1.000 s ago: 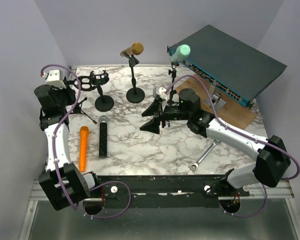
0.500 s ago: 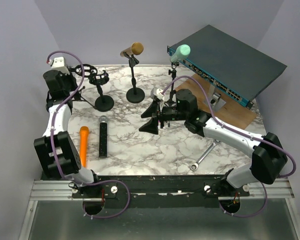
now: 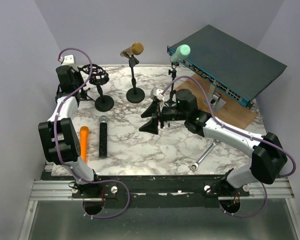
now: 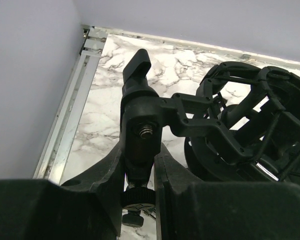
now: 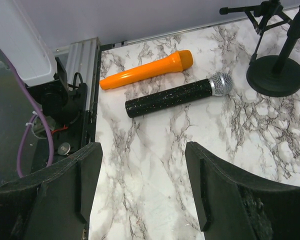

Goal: Remove the microphone from the stand

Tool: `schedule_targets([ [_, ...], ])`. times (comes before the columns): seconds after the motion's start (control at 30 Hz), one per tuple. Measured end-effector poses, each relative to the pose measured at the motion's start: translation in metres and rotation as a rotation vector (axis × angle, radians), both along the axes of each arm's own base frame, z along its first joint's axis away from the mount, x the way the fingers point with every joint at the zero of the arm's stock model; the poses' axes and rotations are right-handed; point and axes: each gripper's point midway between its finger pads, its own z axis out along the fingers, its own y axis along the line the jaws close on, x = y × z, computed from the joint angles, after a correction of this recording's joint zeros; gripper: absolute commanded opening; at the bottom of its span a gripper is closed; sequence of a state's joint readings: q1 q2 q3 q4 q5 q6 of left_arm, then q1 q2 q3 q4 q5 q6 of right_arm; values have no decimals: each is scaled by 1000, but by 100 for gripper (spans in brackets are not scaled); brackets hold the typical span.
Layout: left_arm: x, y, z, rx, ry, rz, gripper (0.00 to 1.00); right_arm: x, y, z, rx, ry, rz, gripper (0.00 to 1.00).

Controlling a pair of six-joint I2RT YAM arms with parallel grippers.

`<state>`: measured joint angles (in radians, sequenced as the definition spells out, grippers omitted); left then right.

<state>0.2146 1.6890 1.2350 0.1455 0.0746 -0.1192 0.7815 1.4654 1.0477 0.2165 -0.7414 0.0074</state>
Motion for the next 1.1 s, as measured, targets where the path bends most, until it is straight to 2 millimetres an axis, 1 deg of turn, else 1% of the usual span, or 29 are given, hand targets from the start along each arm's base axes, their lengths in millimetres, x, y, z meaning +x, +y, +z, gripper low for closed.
schedule_targets([
  [0.1, -3, 2, -9, -3, 16, 13, 27, 0, 0, 0, 0, -7, 1, 75],
  [0.13, -5, 2, -13, -4, 23, 15, 30, 0, 0, 0, 0, -8, 2, 75],
  [0.2, -7, 1, -19, -8, 38, 15, 40, 0, 0, -1, -2, -7, 2, 75],
  [0.27, -9, 1, -23, -8, 50, 15, 44, 1, 1, -3, -4, -4, 3, 75],
  [0.43, -11, 1, -25, -7, 59, 13, 51, 1, 1, -6, -11, 3, 5, 75],
  [0.57, -14, 1, -26, -11, 68, 15, 52, 1, 1, -6, -11, 3, 5, 75],
  [0.7, -17, 6, -23, -12, 60, 27, 47, 1, 1, -7, -11, 3, 4, 75],
  [0.77, -17, 9, -23, -17, 59, 34, 43, 1, 1, -7, -11, 3, 4, 75],
  [0.87, -17, 10, -21, -32, 53, 35, 32, 1, 1, -8, -11, 3, 4, 75],
  [1.03, -13, 7, -13, -66, 31, 29, 2, 1, 2, -7, -9, 1, 4, 75],
  [1.07, -13, 6, -12, -71, 28, 29, 0, 1, 1, -7, -9, 0, 4, 75],
  [1.1, -12, 6, -12, -83, 25, 34, 0, 1, 1, -7, -9, 0, 4, 75],
])
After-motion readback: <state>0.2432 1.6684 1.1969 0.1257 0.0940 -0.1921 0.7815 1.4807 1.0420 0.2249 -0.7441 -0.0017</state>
